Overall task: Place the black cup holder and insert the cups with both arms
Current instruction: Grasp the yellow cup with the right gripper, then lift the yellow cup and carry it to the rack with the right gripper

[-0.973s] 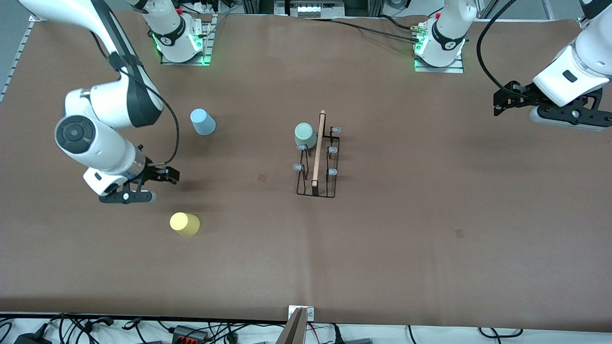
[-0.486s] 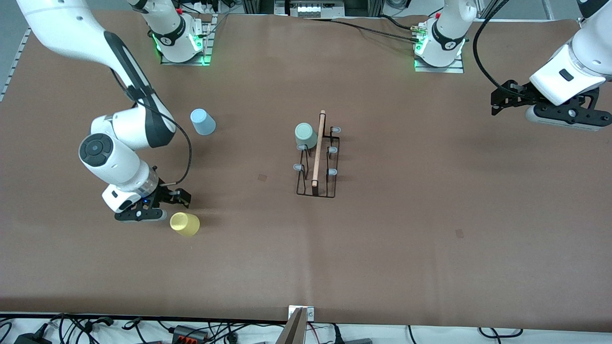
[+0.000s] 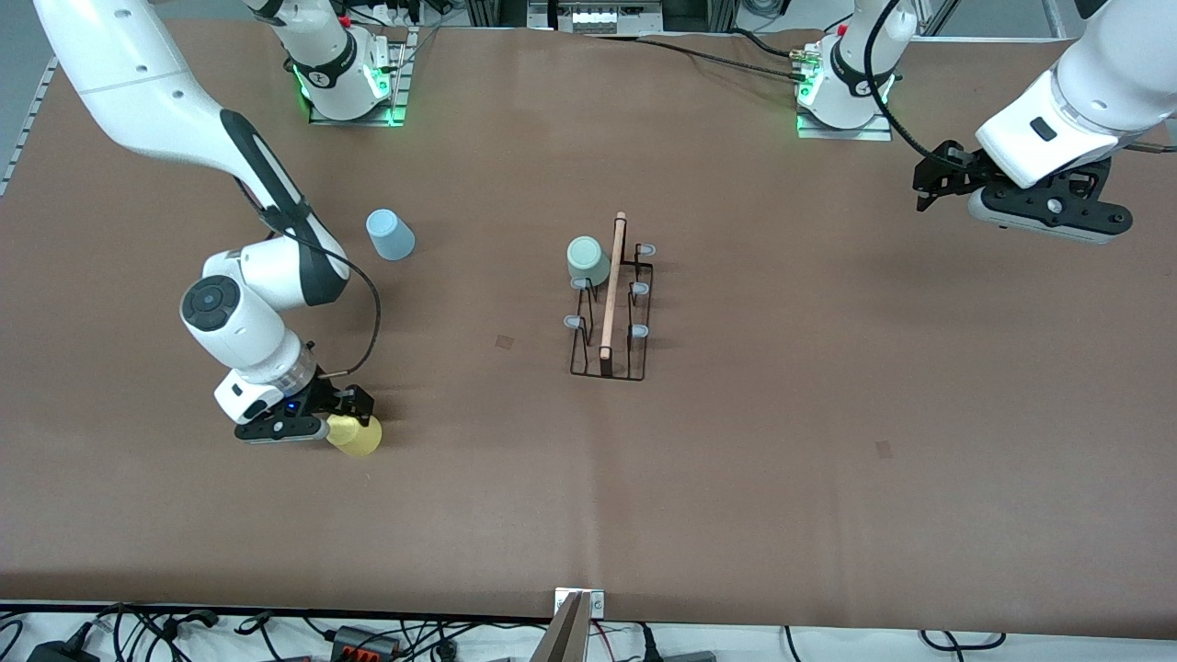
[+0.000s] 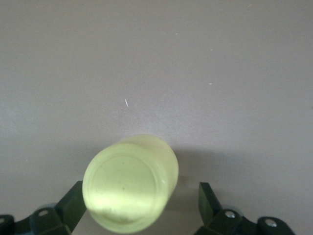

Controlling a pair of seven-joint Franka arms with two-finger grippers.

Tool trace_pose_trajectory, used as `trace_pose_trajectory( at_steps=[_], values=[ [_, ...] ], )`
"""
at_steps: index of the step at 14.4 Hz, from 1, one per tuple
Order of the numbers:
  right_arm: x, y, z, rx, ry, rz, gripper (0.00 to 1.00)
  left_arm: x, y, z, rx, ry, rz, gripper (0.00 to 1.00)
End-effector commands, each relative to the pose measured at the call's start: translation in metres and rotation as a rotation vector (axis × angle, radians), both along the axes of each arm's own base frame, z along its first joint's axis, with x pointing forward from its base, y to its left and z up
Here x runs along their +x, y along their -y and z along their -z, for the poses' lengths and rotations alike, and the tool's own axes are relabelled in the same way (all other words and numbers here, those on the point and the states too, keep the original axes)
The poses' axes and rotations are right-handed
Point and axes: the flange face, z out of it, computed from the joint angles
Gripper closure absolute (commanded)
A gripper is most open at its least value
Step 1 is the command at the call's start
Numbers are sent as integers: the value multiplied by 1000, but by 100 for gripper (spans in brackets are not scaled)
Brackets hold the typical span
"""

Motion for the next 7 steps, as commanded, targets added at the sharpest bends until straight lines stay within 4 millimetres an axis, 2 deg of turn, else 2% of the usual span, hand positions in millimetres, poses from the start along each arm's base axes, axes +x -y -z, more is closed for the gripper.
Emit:
trace_pose_trajectory(
  at_steps=[1,2,3,4,7],
  values=[
    [7,-8,0,-2,25,-18,0,12,-20,8,-26,-40,-24,0],
    [7,-8,0,-2,25,-18,0,18,-39,19,-29,-69,-58,0],
    [8,-8,-1,-2,28,-19,0,21,-50,24,-34,-85,-77,0],
    [10,-7,-4,-2,35,-17,0,21,-52,25,-42,-89,-77,0],
    [12,-7,-5,-2,40,-17,0,24,-63,9,-40,-53,-93,0]
  ],
)
